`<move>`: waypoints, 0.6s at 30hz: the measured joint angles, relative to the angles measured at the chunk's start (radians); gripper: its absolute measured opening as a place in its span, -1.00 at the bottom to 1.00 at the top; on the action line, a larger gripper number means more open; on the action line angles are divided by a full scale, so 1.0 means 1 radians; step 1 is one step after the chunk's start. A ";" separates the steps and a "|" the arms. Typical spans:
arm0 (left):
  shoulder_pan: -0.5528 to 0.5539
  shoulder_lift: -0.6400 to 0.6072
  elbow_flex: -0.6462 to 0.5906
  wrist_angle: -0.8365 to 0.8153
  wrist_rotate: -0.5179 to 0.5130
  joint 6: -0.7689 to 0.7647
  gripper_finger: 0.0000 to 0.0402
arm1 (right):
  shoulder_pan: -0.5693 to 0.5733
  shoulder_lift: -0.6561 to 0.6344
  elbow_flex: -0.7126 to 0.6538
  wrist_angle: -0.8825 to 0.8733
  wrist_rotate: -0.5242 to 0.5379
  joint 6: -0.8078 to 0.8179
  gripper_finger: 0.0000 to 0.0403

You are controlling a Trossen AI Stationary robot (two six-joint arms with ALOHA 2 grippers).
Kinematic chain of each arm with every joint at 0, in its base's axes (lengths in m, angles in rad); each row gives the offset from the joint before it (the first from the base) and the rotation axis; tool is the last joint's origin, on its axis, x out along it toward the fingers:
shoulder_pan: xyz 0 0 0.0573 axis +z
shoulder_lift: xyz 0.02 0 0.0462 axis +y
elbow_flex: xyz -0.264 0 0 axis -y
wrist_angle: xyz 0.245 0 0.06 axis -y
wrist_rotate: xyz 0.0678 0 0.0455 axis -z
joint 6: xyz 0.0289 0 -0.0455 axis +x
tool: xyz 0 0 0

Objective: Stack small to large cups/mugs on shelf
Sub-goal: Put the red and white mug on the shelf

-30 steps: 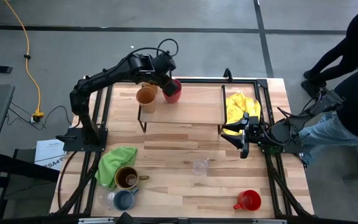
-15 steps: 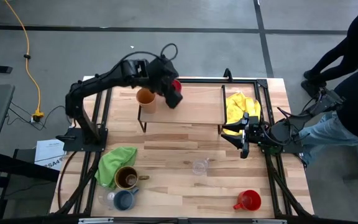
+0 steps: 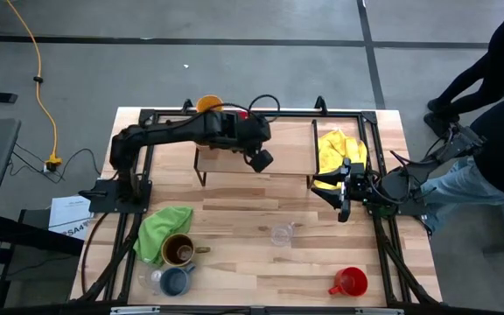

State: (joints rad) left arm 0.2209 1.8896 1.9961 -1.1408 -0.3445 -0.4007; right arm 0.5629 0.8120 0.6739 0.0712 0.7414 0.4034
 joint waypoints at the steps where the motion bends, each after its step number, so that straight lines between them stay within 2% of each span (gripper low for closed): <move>1: 0.001 0.007 0.000 0.001 -0.019 0.000 -1.00 | 0.000 0.000 0.000 0.000 0.000 0.000 -0.02; 9: 0.002 0.013 0.000 -0.003 -0.122 0.003 -1.00 | 0.000 0.000 0.000 0.000 0.000 -0.001 -0.02; 18: 0.045 0.013 0.000 -0.054 -0.140 0.026 -1.00 | 0.000 0.000 0.000 0.000 0.000 0.001 -0.02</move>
State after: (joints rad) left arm 0.2655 1.9026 1.9961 -1.1943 -0.4844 -0.3743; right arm 0.5625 0.8120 0.6739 0.0711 0.7414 0.4042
